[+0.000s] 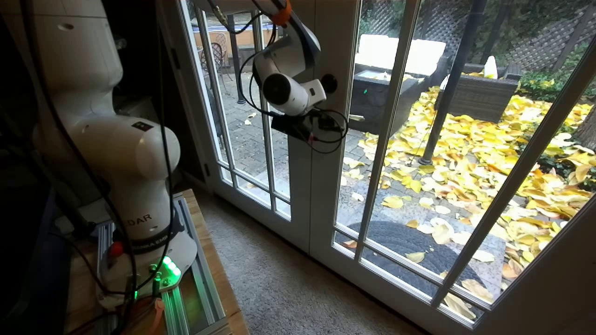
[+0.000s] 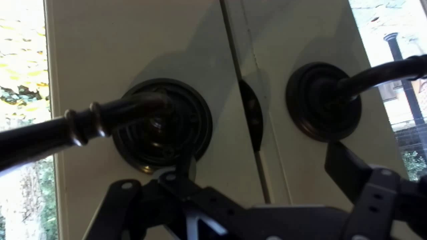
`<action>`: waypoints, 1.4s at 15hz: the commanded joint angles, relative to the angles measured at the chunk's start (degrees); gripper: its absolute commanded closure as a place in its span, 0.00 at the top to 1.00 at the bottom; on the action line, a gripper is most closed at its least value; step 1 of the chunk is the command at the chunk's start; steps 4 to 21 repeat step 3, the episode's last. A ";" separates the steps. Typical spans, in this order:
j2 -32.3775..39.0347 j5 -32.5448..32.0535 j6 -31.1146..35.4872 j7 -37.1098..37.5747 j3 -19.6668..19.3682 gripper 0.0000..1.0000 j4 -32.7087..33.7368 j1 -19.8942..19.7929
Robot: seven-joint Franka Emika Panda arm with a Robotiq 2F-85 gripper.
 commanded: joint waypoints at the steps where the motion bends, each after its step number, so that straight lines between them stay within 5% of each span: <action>1: -0.45 -0.08 0.72 -0.71 9.49 1.00 0.20 -9.47; 21: -0.45 -0.08 0.72 -0.71 9.49 1.00 0.20 -9.47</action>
